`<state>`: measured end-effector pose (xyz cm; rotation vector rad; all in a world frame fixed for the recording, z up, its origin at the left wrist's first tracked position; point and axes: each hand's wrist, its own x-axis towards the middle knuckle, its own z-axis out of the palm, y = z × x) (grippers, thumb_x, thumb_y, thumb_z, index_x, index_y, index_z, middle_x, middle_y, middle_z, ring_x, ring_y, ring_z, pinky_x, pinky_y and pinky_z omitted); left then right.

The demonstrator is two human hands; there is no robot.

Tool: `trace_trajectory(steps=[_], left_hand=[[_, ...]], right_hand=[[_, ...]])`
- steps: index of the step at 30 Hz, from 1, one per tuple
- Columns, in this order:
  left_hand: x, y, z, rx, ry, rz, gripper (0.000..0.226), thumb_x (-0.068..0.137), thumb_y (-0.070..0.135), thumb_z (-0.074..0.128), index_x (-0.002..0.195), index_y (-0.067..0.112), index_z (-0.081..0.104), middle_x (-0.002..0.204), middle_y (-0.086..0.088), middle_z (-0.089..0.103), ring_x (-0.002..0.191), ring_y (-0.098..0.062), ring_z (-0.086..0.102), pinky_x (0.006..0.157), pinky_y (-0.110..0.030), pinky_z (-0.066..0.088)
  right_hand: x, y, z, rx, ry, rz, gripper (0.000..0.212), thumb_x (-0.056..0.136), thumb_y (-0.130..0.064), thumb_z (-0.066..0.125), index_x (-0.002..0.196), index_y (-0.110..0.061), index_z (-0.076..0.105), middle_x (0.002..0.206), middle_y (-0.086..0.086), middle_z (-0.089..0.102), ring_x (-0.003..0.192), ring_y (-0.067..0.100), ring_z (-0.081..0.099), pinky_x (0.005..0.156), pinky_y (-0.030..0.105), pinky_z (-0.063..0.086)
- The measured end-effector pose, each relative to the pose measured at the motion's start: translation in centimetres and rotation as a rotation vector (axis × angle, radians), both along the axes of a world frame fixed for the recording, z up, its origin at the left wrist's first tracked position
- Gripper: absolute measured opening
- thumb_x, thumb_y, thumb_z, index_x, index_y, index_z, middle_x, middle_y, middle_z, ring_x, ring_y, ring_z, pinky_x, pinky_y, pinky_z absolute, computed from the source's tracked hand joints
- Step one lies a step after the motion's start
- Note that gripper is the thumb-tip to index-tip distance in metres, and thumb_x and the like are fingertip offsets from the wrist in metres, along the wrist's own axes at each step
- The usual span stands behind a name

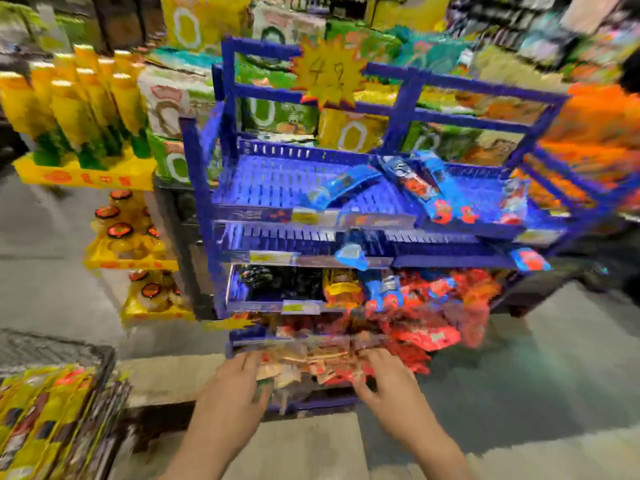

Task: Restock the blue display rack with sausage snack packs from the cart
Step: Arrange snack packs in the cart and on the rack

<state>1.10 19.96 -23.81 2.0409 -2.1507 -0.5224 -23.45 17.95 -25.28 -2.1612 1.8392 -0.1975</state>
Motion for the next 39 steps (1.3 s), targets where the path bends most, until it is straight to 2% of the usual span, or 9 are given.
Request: trace_trajectory(steps=[7,12,18,21,23,25,31,34,39], left_hand=[[-11.0,-4.7,0.9,-0.065,0.080,-0.066,0.060,0.094,0.049,0.037,0.145,0.021,0.026,0.147,0.003,0.034,0.136,-0.016,0.031,0.111,-0.029,0.028],[-15.0,-8.3,3.5,-0.179,0.139,-0.019,0.054,0.093,0.041,0.048,0.140,0.019,0.035,0.139,0.002,0.043,0.128,-0.018,0.040,0.104,-0.032,0.035],[-15.3,-16.0,4.8,-0.238,0.025,0.119,0.062,0.093,0.040,0.049,0.138,0.000,0.036,0.136,-0.018,0.046,0.124,-0.034,0.042,0.101,-0.042,0.037],[-15.2,-19.4,4.9,-0.151,-0.061,0.192,0.053,0.093,0.047,0.044,0.104,-0.004,0.052,0.106,-0.025,0.057,0.103,-0.039,0.050,0.085,-0.046,0.046],[-15.7,-20.8,5.2,-0.118,-0.081,0.231,0.052,0.093,0.050,0.043,0.075,0.002,0.048,0.081,-0.020,0.059,0.085,-0.036,0.056,0.073,-0.040,0.048],[-16.3,-21.8,5.5,-0.069,-0.111,0.258,0.051,0.094,0.050,0.040,0.067,0.007,0.042,0.069,-0.011,0.051,0.074,-0.032,0.054,0.068,-0.034,0.044],[-18.1,-22.7,4.4,-0.091,0.095,0.307,0.039,0.092,0.044,0.051,0.082,0.006,0.053,0.067,-0.011,0.052,0.065,-0.030,0.051,0.059,-0.034,0.037],[-19.7,-22.1,4.4,-0.144,0.185,0.362,0.040,0.089,0.042,0.056,0.074,0.006,0.049,0.065,-0.010,0.048,0.071,-0.035,0.053,0.058,-0.036,0.035],[-23.2,-20.7,4.3,-0.172,0.373,0.431,0.044,0.090,0.041,0.055,0.112,0.003,0.057,0.110,-0.017,0.063,0.103,-0.035,0.056,0.075,-0.037,0.040]], right_hand=[[-11.6,-2.6,2.2,-0.086,-0.109,-0.141,0.048,0.084,-0.040,0.053,0.127,-0.018,0.054,0.124,0.002,0.058,0.118,0.022,0.052,0.098,0.037,0.040],[-17.5,-4.9,3.4,-0.152,-0.136,-0.269,0.044,0.088,-0.033,0.059,0.128,-0.017,0.053,0.125,0.000,0.057,0.116,0.022,0.053,0.097,0.041,0.042],[-22.2,-10.7,4.4,-0.306,-0.060,-0.448,0.044,0.082,-0.038,0.051,0.117,-0.012,0.055,0.115,0.007,0.056,0.106,0.031,0.053,0.087,0.044,0.045],[-24.3,-13.3,4.8,-0.404,-0.004,-0.644,0.042,0.085,-0.028,0.061,0.119,-0.004,0.055,0.118,0.019,0.055,0.106,0.040,0.052,0.088,0.047,0.045],[-25.7,-14.6,5.3,-0.470,0.024,-0.763,0.040,0.085,-0.024,0.062,0.115,0.002,0.055,0.114,0.025,0.055,0.102,0.043,0.052,0.084,0.049,0.044],[-27.2,-16.0,5.4,-0.475,0.008,-0.832,0.038,0.088,-0.025,0.058,0.112,0.005,0.055,0.111,0.028,0.054,0.100,0.045,0.052,0.083,0.049,0.044],[-29.7,-19.6,5.9,-0.323,-0.010,-0.862,0.047,0.094,-0.035,0.048,0.112,0.008,0.054,0.110,0.033,0.055,0.102,0.048,0.053,0.083,0.051,0.044],[-30.6,-21.0,5.9,-0.228,-0.010,-0.821,0.053,0.094,-0.044,0.043,0.108,0.006,0.056,0.109,0.032,0.058,0.102,0.046,0.056,0.082,0.049,0.045],[-31.4,-22.5,6.1,-0.024,-0.345,-0.790,0.039,0.092,-0.039,0.050,0.097,-0.002,0.062,0.086,0.011,0.059,0.086,0.032,0.061,0.065,0.029,0.040]])
